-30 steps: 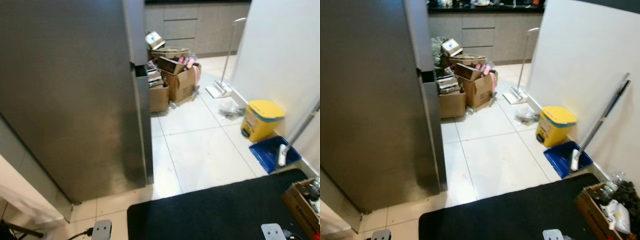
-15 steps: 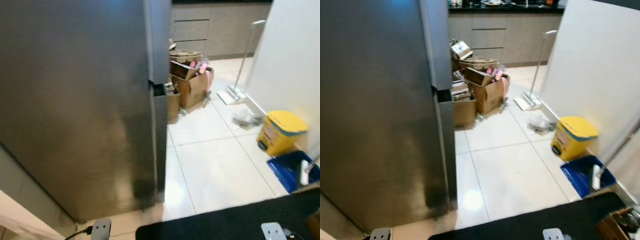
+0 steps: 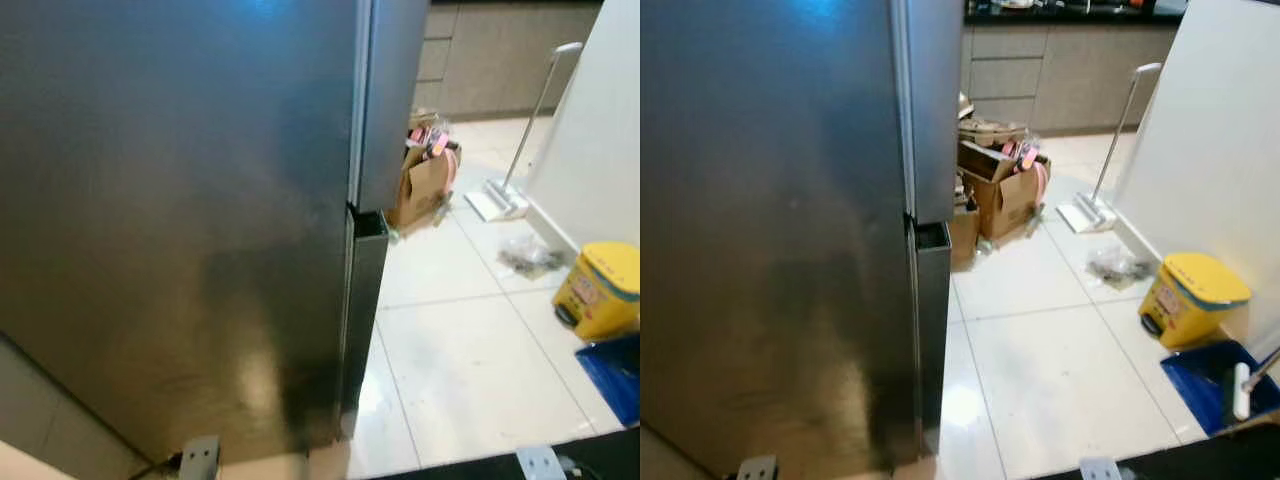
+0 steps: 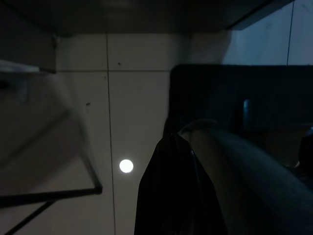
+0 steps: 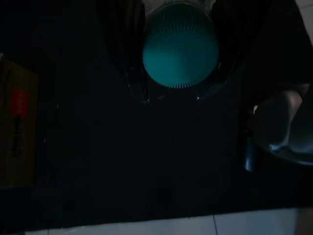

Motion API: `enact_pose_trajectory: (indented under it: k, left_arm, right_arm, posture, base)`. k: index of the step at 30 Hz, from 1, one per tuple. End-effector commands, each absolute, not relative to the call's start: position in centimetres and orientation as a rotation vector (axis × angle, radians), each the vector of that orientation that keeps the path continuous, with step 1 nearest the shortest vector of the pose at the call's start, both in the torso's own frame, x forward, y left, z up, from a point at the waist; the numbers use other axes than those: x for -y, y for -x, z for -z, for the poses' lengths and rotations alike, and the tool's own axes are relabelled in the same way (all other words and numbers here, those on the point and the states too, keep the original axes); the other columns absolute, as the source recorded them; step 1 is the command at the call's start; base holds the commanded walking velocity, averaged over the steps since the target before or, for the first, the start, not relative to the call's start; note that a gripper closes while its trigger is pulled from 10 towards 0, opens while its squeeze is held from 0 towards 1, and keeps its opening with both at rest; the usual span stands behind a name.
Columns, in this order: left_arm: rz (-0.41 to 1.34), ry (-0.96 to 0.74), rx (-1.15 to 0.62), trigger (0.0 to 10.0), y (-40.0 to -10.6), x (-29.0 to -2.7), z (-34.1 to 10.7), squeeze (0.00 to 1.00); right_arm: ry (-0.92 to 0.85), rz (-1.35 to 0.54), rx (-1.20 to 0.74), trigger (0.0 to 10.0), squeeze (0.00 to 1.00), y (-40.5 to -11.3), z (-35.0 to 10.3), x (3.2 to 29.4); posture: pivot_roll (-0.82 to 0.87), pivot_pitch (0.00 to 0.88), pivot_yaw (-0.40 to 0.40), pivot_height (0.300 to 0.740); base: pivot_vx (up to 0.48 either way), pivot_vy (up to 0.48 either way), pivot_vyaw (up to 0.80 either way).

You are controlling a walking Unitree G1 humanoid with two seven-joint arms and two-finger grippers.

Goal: Restocking fridge

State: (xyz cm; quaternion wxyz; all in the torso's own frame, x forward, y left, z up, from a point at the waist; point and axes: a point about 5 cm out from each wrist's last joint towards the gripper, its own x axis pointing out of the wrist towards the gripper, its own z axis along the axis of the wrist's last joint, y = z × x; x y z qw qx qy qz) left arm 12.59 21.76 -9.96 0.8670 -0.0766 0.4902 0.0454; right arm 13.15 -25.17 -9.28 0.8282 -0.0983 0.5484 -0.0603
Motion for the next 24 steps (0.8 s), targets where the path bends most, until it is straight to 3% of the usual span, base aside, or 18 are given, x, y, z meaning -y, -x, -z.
enact_pose_trajectory:
  k: [1, 15, 24]
  left_arm:
    - [-0.094, 0.178, -1.038, 10.0, -12.29, -21.36, 10.14, 0.0]
    - [-0.091, 0.188, -1.04, 10.0, -12.3, -21.22, 10.17, 0.0]
    - [-0.087, 0.191, -1.039, 10.0, -12.37, -21.2, 10.15, 0.0]
  right_arm:
    - [0.208, 0.13, -1.19, 10.0, 0.0, -12.42, 9.49, 25.33]
    - [0.217, 0.099, -1.192, 10.0, 0.0, -12.49, 9.48, 25.25]
    - [0.193, 0.067, -1.197, 10.0, 0.0, -12.45, 9.55, 25.0]
  posture:
    - [-0.04, 0.0, -0.028, 0.74]
    - [-0.04, 0.0, -0.031, 0.74]
    - [-0.04, 0.0, -0.03, 0.74]
  base:
    - [0.251, -0.386, 0.0]
    - [0.262, -0.399, 0.0]
    - [0.262, -0.398, 0.7]
